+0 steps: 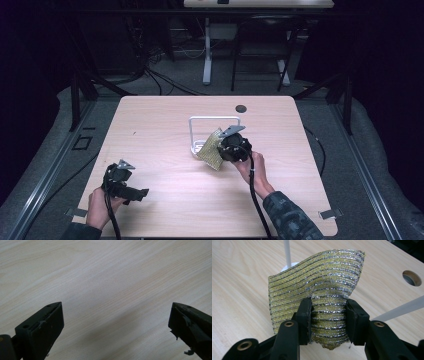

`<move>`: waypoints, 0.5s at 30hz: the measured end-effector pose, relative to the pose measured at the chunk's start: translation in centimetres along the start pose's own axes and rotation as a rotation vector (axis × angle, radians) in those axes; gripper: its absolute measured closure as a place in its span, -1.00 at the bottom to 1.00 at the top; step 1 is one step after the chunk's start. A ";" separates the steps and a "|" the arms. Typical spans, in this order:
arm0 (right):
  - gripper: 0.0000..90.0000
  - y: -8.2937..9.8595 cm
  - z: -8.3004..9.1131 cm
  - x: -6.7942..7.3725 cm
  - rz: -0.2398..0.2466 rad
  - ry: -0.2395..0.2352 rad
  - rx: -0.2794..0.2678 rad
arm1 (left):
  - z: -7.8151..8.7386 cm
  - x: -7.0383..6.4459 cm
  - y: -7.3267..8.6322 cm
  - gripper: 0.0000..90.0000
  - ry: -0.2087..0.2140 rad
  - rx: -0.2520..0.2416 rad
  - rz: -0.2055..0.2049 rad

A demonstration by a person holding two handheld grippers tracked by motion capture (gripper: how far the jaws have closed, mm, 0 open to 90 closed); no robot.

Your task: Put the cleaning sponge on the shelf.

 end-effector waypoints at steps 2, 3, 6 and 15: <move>0.34 0.0 -0.2 0.0 0.005 0.011 -0.002 | 0.1 0.0 0.0 -1.00 -0.001 -0.004 -0.003; 0.34 0.0 -0.3 0.0 0.005 0.013 -0.006 | 0.1 0.0 0.0 -1.00 -0.002 -0.003 -0.004; 0.34 -0.1 -0.4 0.1 0.011 0.023 -0.012 | 0.1 0.0 0.1 -1.00 -0.005 -0.004 0.001; 0.34 -0.3 -1.7 -0.1 -0.016 0.055 -0.020 | 0.2 0.1 0.2 -1.00 -0.003 -0.001 0.003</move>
Point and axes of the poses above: each handheld gripper's, and its own axes: z roughly backward along the jaws, y roughly out of its underside, x roughly to its left, the point moved 6 cm from there along -z, roughly forward along the jaws, and after that the axes turned 8 degrees about -x, right-handed, at the moved point
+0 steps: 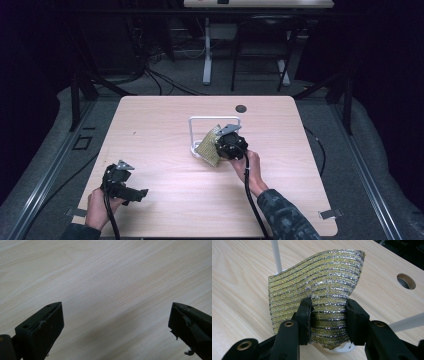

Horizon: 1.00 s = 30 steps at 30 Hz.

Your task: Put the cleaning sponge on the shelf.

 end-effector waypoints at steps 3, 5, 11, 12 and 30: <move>0.33 0.0 -0.3 -0.1 -0.003 0.006 0.001 | 0.0 0.0 0.0 -1.00 0.001 0.001 -0.006; 0.33 0.0 -0.5 -0.1 -0.008 0.009 0.004 | 0.0 0.0 0.0 -1.00 0.001 0.003 -0.006; 0.32 -0.3 -1.1 0.0 -0.003 0.024 -0.003 | 0.0 0.0 0.0 -1.00 0.000 0.003 -0.003; 0.31 -0.3 -1.1 0.1 0.009 0.031 0.002 | 0.0 0.0 0.1 -1.00 0.000 0.003 -0.003; 0.18 0.7 -2.7 -0.5 -0.001 0.075 0.027 | 0.0 -0.1 0.1 -1.00 0.003 0.009 -0.006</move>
Point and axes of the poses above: each handheld gripper's, and its own axes: z roughly backward along the jaws, y roughly out of its underside, x roughly to its left, the point moved 6 cm from there along -z, roughly forward along the jaws, and after that the axes turned 8 degrees about -x, right-handed, at the moved point
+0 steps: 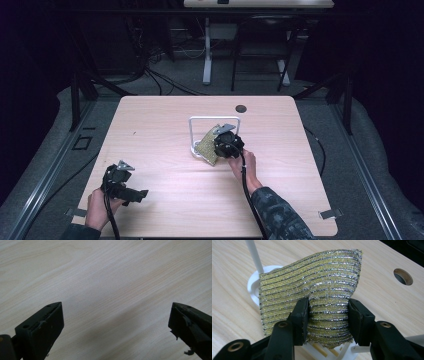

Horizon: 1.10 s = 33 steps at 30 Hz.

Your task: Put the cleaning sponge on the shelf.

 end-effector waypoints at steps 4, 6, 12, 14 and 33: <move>0.11 0.2 -0.1 -0.2 -0.006 0.007 0.004 | 0.0 0.0 0.0 -1.00 0.000 0.000 -0.005; 0.08 0.2 -0.1 -0.2 -0.001 0.012 0.004 | 0.0 0.0 0.0 -1.00 -0.004 -0.001 -0.006; -0.03 0.3 -0.2 -0.3 0.016 0.036 0.008 | 0.0 0.0 0.0 -1.00 -0.004 0.000 -0.007; -0.06 0.3 -0.2 -0.3 0.021 0.043 0.007 | 0.0 -0.1 0.0 -1.00 -0.004 0.001 -0.006; 0.00 0.1 0.2 0.4 0.031 -0.018 0.007 | -0.1 -0.2 0.0 -1.00 0.007 0.004 -0.004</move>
Point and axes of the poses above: each handheld gripper's, and its own axes: z roughly backward along the jaws, y roughly out of its underside, x roughly to its left, the point moved 6 cm from there along -z, roughly forward along the jaws, and after that the axes turned 8 degrees about -x, right-handed, at the moved point
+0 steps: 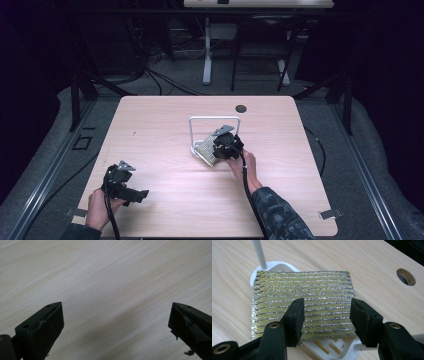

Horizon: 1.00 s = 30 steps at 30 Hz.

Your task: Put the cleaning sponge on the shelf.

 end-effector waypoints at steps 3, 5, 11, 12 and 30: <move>-0.04 -0.3 0.5 0.1 -0.009 -0.028 -0.001 | 0.1 0.0 -0.1 -1.00 -0.003 -0.007 -0.002; -0.05 -0.5 0.9 0.3 -0.018 -0.044 -0.003 | 0.1 0.0 -0.1 -1.00 -0.004 -0.009 -0.005; -0.12 -0.7 1.6 0.3 -0.039 -0.091 0.018 | 0.1 0.0 -0.1 -1.00 -0.003 -0.010 -0.007; -0.15 -0.8 1.9 0.3 -0.052 -0.111 0.013 | 0.1 0.0 -0.1 -1.00 -0.003 -0.013 -0.006; -0.46 -2.4 6.4 0.8 -0.027 -0.217 -0.008 | 0.0 -0.1 -0.1 -1.00 0.000 -0.014 -0.015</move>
Point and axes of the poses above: each handheld gripper's, and its own axes: z roughly backward along the jaws, y roughly out of its underside, x roughly to its left, the point moved 6 cm from there along -z, roughly forward along the jaws, and after that the axes turned 8 degrees about -x, right-handed, at the moved point
